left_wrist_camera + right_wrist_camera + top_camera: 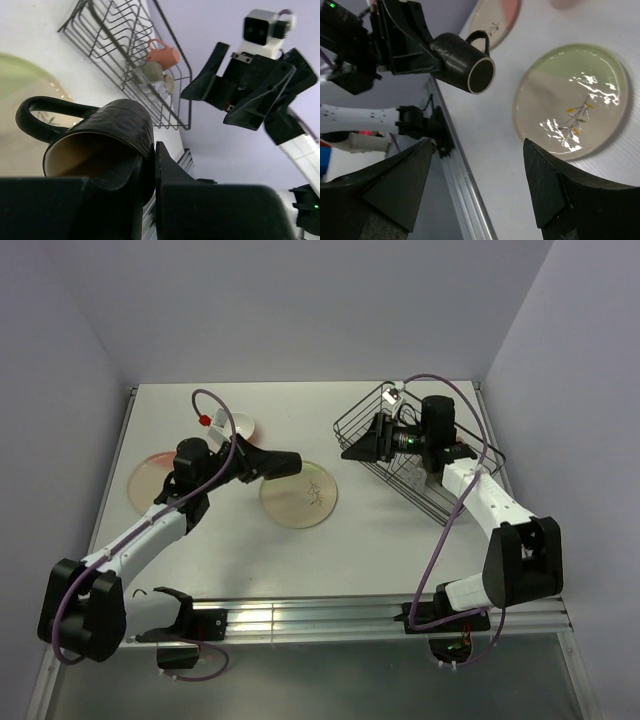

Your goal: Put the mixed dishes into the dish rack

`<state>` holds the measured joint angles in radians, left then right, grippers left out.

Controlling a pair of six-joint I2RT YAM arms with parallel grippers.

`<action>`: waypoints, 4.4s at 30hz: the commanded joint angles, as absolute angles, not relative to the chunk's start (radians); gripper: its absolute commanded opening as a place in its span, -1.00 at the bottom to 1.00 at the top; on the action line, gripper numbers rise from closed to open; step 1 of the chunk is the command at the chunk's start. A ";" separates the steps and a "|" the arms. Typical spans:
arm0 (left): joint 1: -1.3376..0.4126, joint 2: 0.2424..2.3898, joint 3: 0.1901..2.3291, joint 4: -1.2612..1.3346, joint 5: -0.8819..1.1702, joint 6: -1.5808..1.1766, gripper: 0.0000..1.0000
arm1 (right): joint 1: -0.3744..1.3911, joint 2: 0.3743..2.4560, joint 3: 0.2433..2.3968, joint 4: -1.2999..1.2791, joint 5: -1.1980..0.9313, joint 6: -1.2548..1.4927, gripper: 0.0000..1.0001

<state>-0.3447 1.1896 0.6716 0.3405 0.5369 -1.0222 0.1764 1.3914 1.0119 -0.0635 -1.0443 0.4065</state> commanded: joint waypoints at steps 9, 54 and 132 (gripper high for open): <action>-0.388 1.267 0.758 0.686 0.609 -1.173 -0.99 | 0.239 1.446 0.965 0.390 -1.060 0.927 0.88; -0.442 1.413 0.765 1.016 0.646 -1.359 -0.94 | 0.354 1.569 0.953 0.884 -1.066 1.326 -0.55; -0.296 0.928 0.617 0.020 0.298 -0.727 0.68 | -0.262 1.526 1.344 -0.951 -0.385 -0.589 -1.00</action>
